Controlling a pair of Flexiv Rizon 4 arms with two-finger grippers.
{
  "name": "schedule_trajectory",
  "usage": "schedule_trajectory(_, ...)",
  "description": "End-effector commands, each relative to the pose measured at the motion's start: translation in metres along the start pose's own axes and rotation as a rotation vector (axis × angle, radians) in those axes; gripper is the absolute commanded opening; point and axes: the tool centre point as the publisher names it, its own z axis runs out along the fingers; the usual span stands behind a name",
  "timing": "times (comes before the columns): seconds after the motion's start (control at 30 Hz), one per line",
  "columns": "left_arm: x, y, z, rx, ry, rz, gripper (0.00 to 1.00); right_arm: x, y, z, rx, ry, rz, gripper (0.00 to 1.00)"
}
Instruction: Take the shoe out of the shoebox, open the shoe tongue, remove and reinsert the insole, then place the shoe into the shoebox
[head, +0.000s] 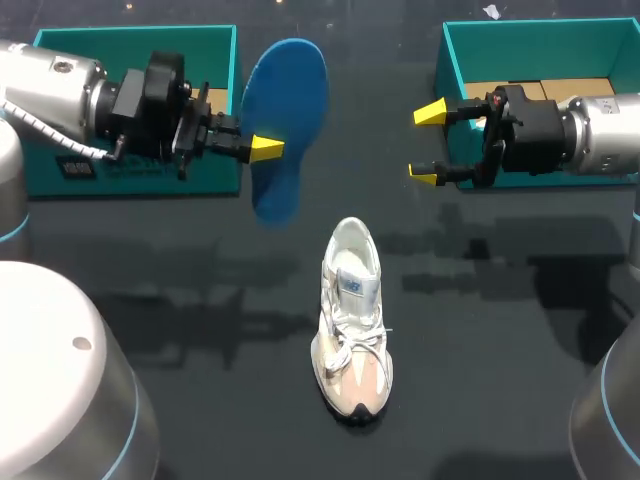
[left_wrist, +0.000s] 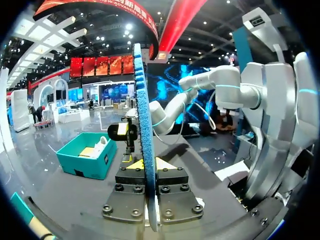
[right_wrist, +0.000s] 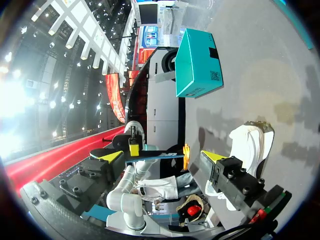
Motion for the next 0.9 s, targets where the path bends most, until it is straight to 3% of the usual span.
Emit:
schedule_trajectory(0.03,-0.004,0.004,0.002,0.065,0.021,-0.204,0.0,0.0,-0.001,0.0,-0.001,-0.002,0.001,1.0)
schedule_trajectory(0.1,-0.004,0.004,0.002,0.065,0.021,-0.204,0.0,0.0,-0.001,0.0,-0.001,-0.002,0.001,1.0)
schedule_trajectory(0.2,-0.016,0.006,0.004,0.108,0.015,-0.492,0.0,0.0,-0.001,0.0,-0.001,-0.002,0.001,1.0)
schedule_trajectory(0.47,-0.037,0.022,0.023,0.1,-0.046,-0.868,0.0,0.0,-0.001,0.0,-0.001,-0.002,0.001,1.0)
schedule_trajectory(0.9,-0.046,0.043,0.046,0.063,-0.087,-1.129,0.0,0.0,-0.001,0.0,-0.001,-0.002,0.001,1.0)
